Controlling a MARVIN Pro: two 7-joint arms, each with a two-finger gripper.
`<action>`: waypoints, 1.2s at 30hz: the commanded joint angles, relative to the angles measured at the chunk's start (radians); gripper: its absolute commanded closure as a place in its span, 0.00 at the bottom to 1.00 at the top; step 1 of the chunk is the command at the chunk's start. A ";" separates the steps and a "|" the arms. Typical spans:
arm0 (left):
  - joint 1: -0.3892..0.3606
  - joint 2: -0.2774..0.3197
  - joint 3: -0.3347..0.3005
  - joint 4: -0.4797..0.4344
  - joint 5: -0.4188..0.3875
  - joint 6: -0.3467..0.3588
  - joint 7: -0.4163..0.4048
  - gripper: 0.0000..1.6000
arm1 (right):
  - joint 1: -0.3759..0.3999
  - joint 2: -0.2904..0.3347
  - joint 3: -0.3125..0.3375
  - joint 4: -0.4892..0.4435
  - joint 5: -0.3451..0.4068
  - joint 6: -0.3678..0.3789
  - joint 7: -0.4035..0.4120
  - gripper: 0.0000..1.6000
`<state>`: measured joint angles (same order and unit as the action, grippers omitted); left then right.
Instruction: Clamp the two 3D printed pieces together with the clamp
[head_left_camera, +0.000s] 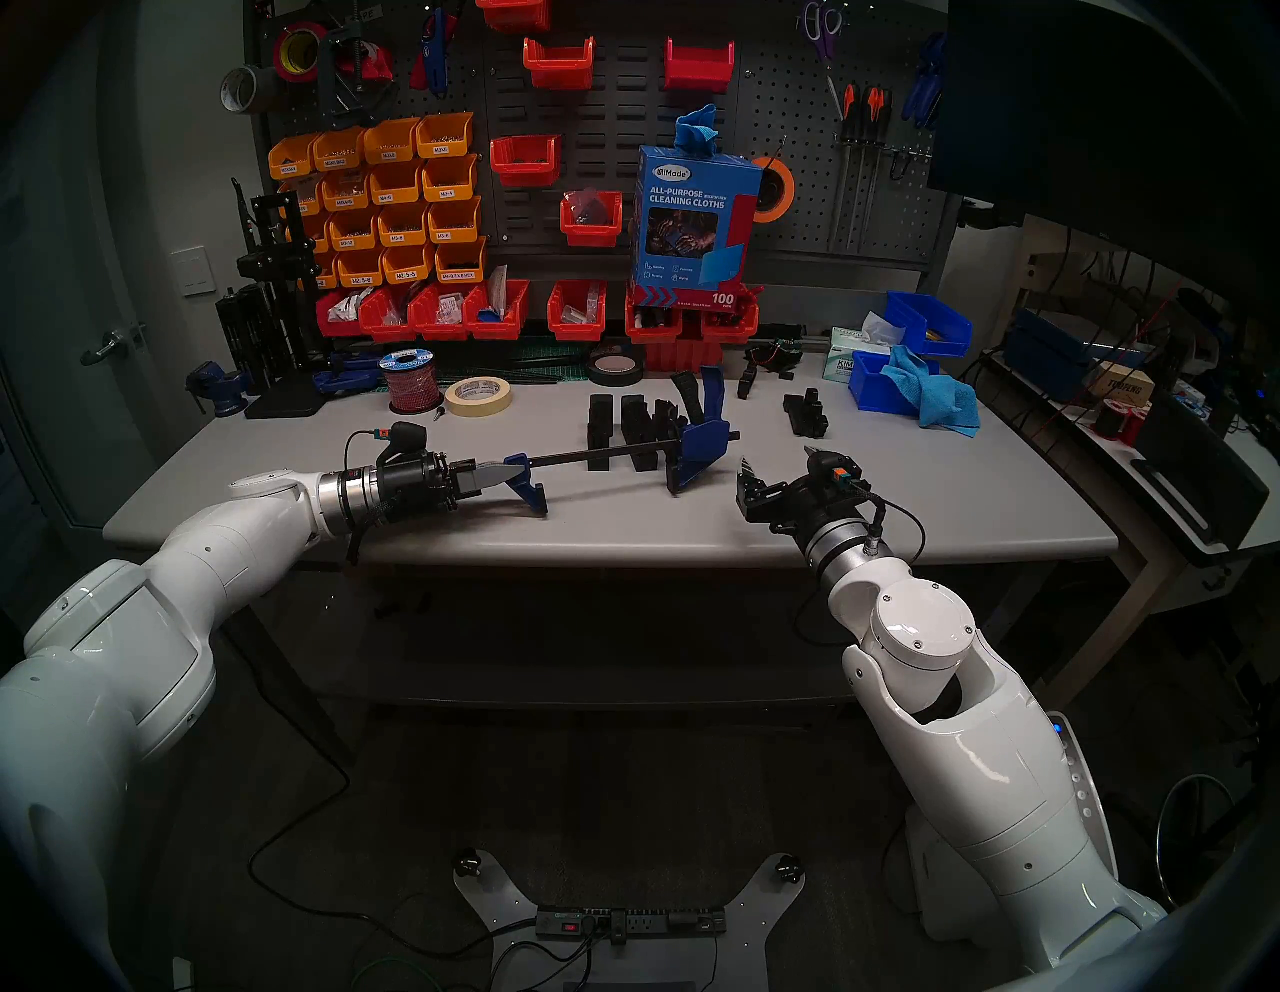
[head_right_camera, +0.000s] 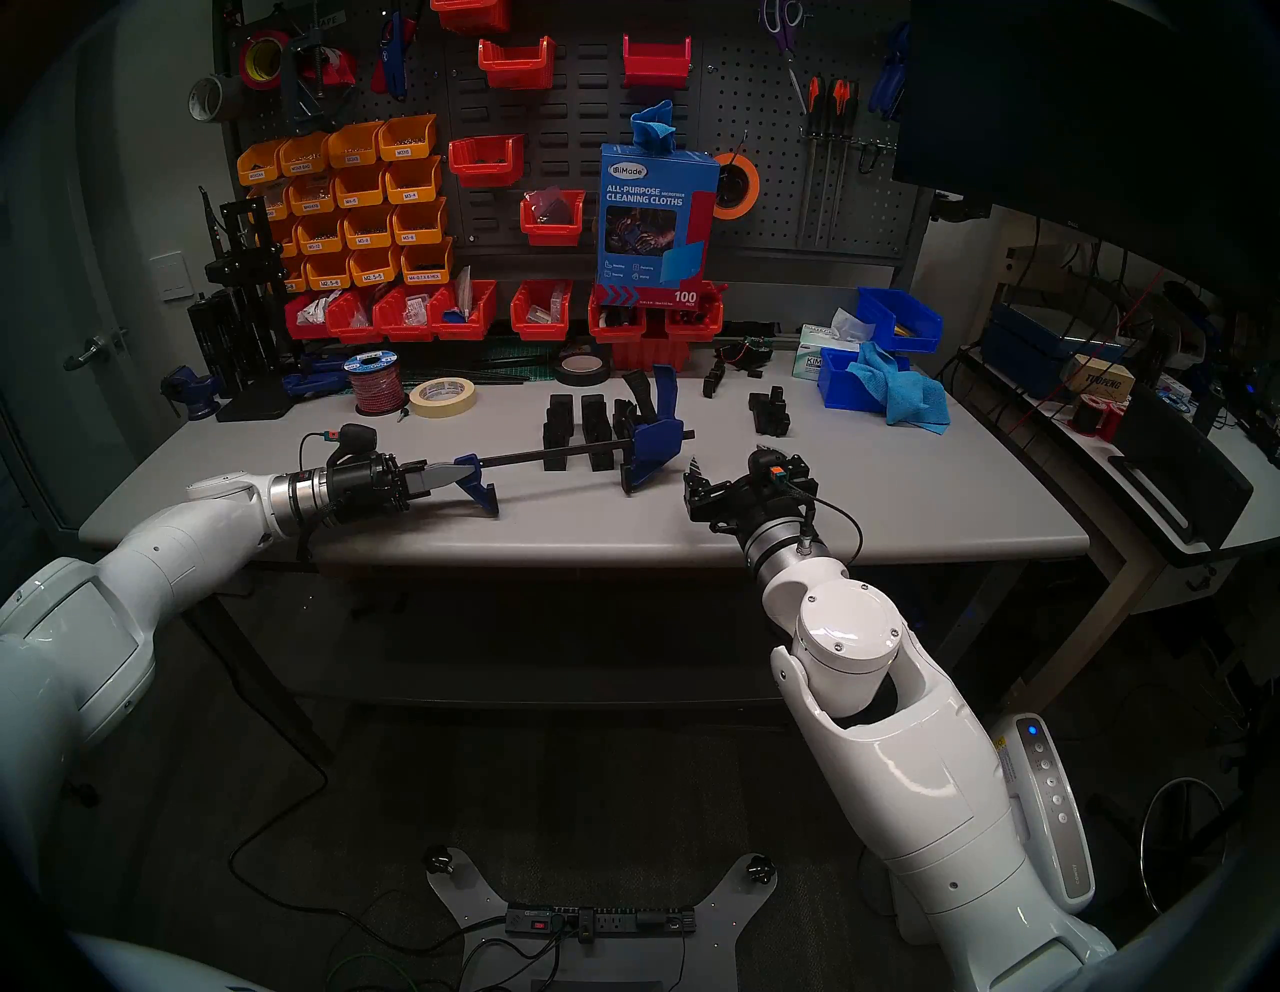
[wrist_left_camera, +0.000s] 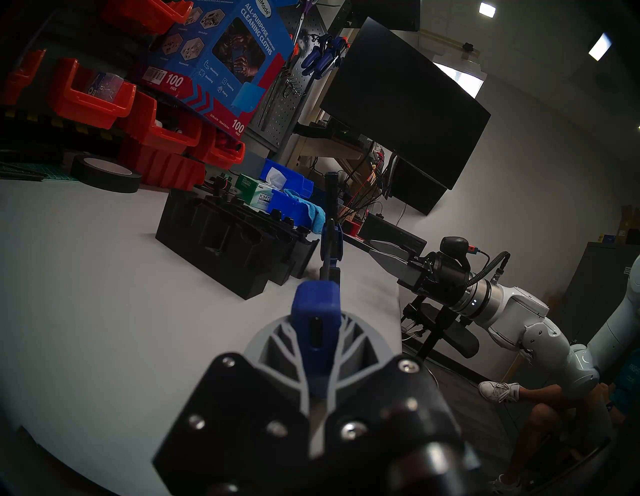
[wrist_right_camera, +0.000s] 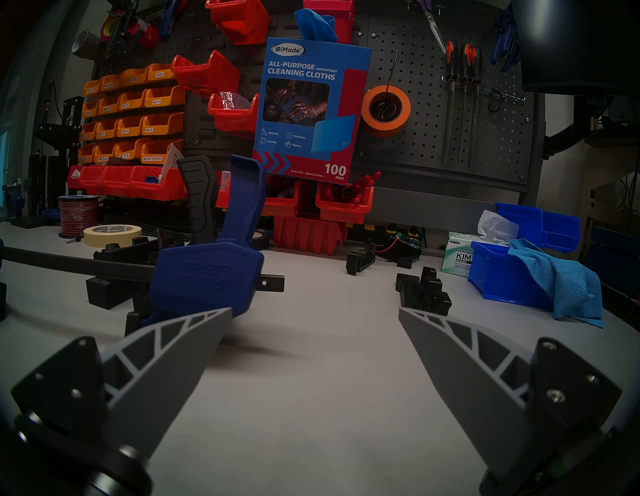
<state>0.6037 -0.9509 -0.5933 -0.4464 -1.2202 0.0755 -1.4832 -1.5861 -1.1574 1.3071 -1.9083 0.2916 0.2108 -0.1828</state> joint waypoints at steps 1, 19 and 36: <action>-0.025 0.003 0.001 -0.002 -0.016 -0.002 0.000 1.00 | 0.007 0.001 -0.006 -0.020 -0.004 0.005 0.002 0.00; -0.025 0.003 0.001 -0.003 -0.016 -0.003 0.000 1.00 | 0.099 -0.019 -0.075 -0.069 -0.058 0.044 -0.005 0.00; -0.025 0.004 0.001 -0.003 -0.016 -0.003 0.000 1.00 | 0.223 -0.079 -0.135 -0.013 -0.059 0.056 0.034 0.00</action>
<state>0.6023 -0.9500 -0.5891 -0.4480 -1.2244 0.0729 -1.4829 -1.4425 -1.2082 1.1790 -1.9403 0.2378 0.2725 -0.1574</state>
